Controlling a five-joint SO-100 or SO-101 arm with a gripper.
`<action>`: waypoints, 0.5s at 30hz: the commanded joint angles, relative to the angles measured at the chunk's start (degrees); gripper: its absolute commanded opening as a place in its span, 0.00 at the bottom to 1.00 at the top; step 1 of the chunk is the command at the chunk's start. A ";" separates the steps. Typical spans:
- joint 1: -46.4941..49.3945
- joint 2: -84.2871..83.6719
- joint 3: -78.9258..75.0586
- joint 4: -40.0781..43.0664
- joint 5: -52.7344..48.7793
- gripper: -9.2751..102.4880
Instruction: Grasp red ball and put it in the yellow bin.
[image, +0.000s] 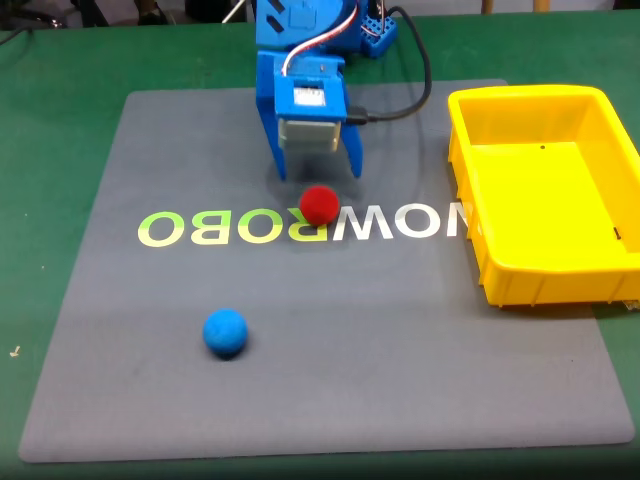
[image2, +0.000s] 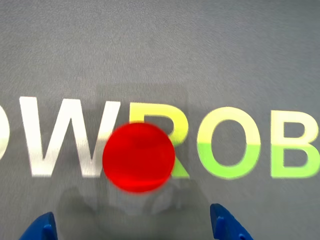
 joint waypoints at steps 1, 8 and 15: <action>-0.97 -1.93 -6.24 -1.58 1.14 0.39; -1.58 -7.38 -10.37 -1.58 1.41 0.37; -1.58 -10.72 -12.30 -1.58 1.05 0.36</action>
